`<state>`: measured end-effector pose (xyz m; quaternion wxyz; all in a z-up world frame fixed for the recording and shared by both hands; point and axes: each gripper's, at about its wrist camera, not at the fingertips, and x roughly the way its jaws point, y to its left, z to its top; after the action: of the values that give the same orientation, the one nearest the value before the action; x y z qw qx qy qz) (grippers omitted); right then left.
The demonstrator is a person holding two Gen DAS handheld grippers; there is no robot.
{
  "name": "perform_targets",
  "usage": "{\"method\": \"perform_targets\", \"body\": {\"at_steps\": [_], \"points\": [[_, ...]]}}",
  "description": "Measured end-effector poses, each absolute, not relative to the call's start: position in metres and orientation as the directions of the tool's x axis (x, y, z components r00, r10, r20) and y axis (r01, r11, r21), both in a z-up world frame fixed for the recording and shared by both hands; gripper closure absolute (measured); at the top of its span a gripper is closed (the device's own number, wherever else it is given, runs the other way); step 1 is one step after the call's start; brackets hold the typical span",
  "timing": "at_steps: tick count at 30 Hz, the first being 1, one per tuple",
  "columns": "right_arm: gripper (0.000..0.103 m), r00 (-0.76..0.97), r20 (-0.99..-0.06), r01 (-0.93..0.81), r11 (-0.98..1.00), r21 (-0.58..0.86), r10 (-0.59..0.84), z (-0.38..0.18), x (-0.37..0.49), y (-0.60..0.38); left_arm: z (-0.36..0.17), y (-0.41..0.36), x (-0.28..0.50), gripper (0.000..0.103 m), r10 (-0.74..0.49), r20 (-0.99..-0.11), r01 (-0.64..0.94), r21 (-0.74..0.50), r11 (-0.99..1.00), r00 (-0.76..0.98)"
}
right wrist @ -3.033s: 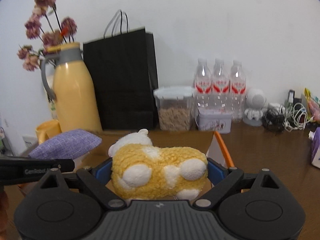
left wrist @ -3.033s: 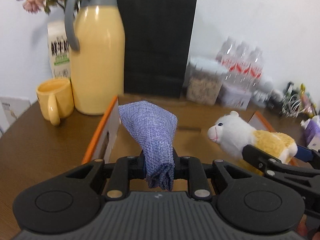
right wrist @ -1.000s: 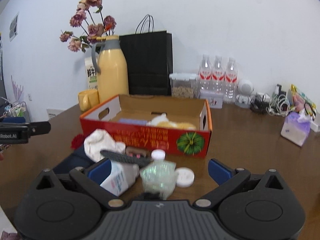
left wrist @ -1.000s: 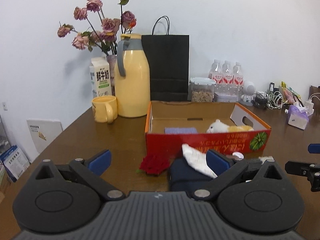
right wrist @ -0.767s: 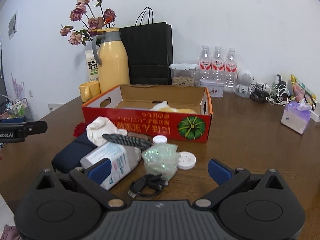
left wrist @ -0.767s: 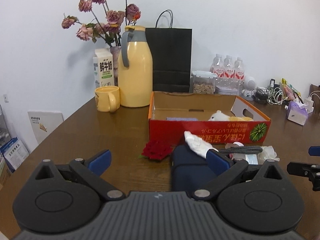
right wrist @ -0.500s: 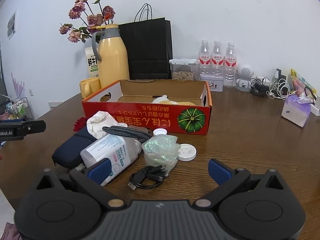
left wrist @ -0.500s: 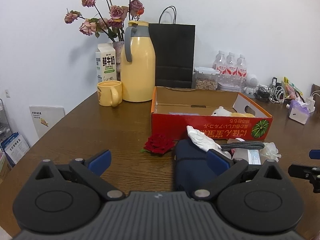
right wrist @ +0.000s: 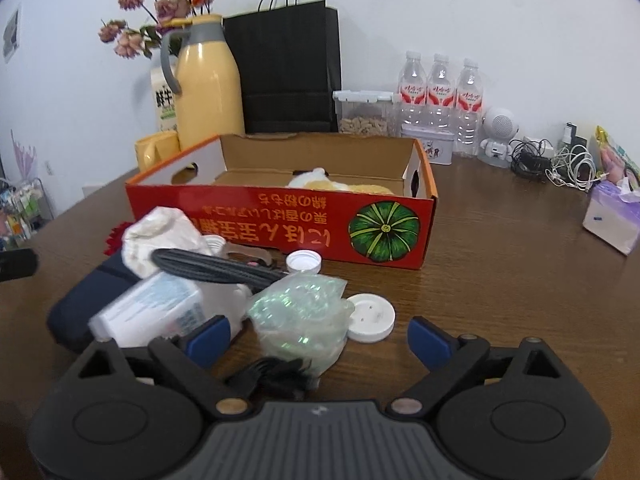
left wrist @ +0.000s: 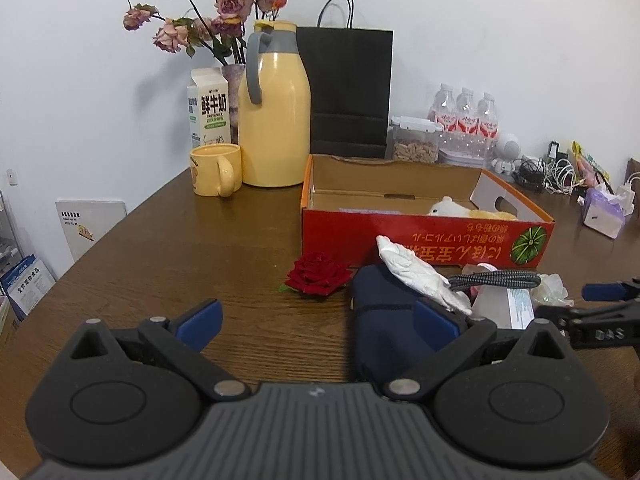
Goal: Organize objects
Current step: 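Grasp the clear plastic bag with the right gripper while the left gripper grasps the navy pouch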
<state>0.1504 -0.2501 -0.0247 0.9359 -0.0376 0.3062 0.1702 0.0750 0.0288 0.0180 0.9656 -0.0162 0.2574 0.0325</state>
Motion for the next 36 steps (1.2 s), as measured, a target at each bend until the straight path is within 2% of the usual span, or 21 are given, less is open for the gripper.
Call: {"method": "perform_targets", "body": {"at_steps": [2, 6, 7, 8, 11, 17, 29, 36], "points": [[0.020, 0.747, -0.595, -0.346, 0.938, 0.031, 0.296, -0.028, 0.160, -0.248, 0.016, 0.027, 0.077, 0.000, 0.051, -0.506, -0.066, -0.012, 0.998, 0.861], [0.032, 0.717, -0.616, -0.370, 0.927, 0.058, 0.325, -0.034, 0.172, -0.247, 0.013, 0.026, 0.080, 0.000, 0.052, -0.518, -0.067, -0.010, 0.998, 0.854], [0.041, 0.715, -0.617, -0.373, 0.926, 0.061, 0.328, -0.034, 0.173, -0.246, 0.013, 0.026, 0.081, 0.000, 0.052, -0.519, -0.067, -0.011, 0.998, 0.853], [0.056, 0.714, -0.615, -0.377, 0.924, 0.064, 0.334, -0.034, 0.173, -0.246, 0.012, 0.027, 0.081, 0.000, 0.051, -0.521, -0.067, -0.012, 0.998, 0.852], [0.064, 0.712, -0.611, -0.383, 0.921, 0.075, 0.346, -0.034, 0.172, -0.247, 0.011, 0.026, 0.083, 0.000, 0.051, -0.526, -0.068, -0.013, 0.998, 0.849], [0.068, 0.745, -0.568, -0.375, 0.924, 0.076, 0.350, -0.028, 0.163, -0.253, 0.009, 0.026, 0.084, 0.000, 0.046, -0.533, -0.063, -0.013, 0.998, 0.845], [0.068, 0.811, -0.483, -0.357, 0.933, 0.039, 0.331, -0.005, 0.130, -0.264, 0.000, 0.018, 0.100, 0.000, 0.000, -0.591, -0.020, -0.028, 0.999, 0.807], [0.068, 0.814, -0.473, -0.361, 0.931, 0.043, 0.337, -0.004, 0.117, -0.268, -0.010, 0.006, 0.116, 0.000, -0.036, -0.626, 0.018, -0.034, 0.999, 0.779]]}}
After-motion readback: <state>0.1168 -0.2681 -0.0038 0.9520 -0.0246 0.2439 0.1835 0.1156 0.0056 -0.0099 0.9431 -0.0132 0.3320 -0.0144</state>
